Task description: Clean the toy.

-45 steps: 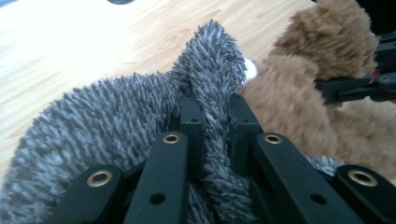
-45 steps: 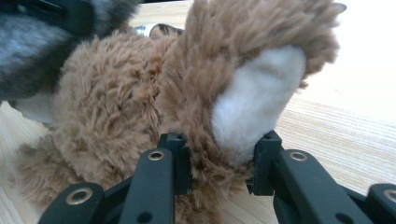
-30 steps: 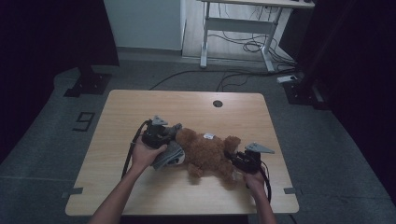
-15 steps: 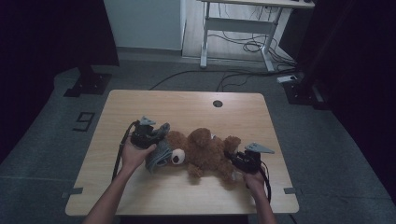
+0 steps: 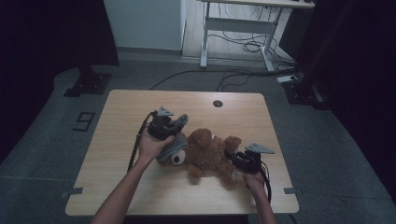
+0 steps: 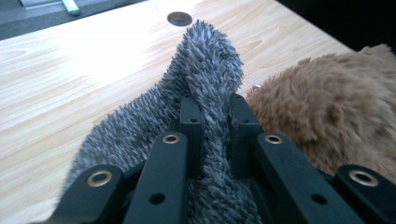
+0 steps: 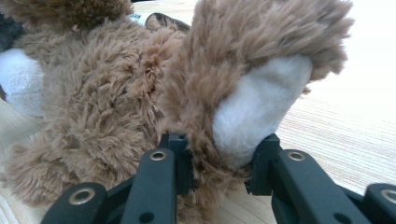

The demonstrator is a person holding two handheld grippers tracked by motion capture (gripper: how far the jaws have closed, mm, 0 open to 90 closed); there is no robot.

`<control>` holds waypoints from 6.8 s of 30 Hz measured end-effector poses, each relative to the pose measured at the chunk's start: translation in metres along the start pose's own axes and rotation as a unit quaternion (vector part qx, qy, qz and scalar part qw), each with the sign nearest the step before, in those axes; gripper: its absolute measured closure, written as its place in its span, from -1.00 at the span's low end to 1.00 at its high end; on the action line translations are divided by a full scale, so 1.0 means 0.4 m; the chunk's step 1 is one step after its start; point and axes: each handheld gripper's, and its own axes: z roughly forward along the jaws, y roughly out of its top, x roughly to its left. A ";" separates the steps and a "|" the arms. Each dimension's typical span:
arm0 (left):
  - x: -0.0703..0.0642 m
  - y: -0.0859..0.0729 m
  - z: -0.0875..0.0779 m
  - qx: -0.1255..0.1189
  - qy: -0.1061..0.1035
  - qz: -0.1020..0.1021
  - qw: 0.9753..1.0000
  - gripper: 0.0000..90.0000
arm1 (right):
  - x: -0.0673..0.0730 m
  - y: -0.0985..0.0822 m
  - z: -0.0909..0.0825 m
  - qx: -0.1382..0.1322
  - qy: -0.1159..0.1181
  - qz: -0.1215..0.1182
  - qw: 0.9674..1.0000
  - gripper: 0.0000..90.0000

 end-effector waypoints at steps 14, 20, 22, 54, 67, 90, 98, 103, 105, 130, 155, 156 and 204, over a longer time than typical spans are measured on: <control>0.008 -0.094 0.036 0.013 -0.028 -0.021 0.999 0.77 | 0.003 0.009 -0.021 -0.011 0.020 0.008 1.000 0.31; -0.017 -0.134 0.015 -0.006 -0.034 -0.011 0.999 0.78 | 0.001 0.046 -0.081 -0.040 0.039 0.023 0.998 -0.05; -0.027 -0.144 0.007 -0.009 -0.033 -0.003 0.999 0.78 | 0.009 0.069 -0.106 -0.057 0.040 0.020 0.997 -0.14; -0.051 -0.280 -0.093 -0.022 -0.128 -0.018 0.991 0.78 | 0.115 0.009 0.027 0.119 0.161 -0.005 0.980 -0.78; -0.082 -0.269 -0.037 -0.043 -0.120 -0.016 0.992 0.79 | 0.117 -0.011 0.031 0.089 0.152 -0.047 0.983 0.23; -0.116 -0.082 -0.022 -0.054 -0.091 0.016 0.994 0.75 | 0.025 0.016 0.026 0.050 0.095 -0.052 0.993 0.21; -0.198 -0.003 0.094 -0.019 -0.112 0.024 0.993 0.75 | 0.026 0.009 0.026 0.044 0.093 -0.040 0.994 0.19; -0.227 -0.021 0.146 -0.007 -0.097 0.034 0.995 0.75 | 0.017 0.003 0.027 0.052 0.088 -0.021 0.995 0.19; -0.217 -0.025 0.133 -0.009 -0.089 0.040 0.995 0.75 | 0.016 0.004 0.027 0.050 0.089 -0.023 0.994 0.19; -0.019 -0.161 -0.041 -0.034 0.011 0.014 0.999 0.76 | 0.010 0.009 0.028 0.043 0.085 -0.015 0.995 0.18; -0.310 -0.039 0.164 -0.003 -0.081 0.086 0.993 0.76 | 0.009 0.005 0.028 0.049 0.079 -0.006 0.996 0.14; -0.305 -0.040 0.161 -0.006 -0.084 0.083 0.993 0.77 | 0.008 0.005 0.028 0.050 0.081 -0.004 0.995 0.14; 0.109 -0.270 0.032 0.007 -0.037 -0.100 0.994 0.80 | 0.025 -0.006 0.020 0.035 0.101 -0.017 0.994 0.21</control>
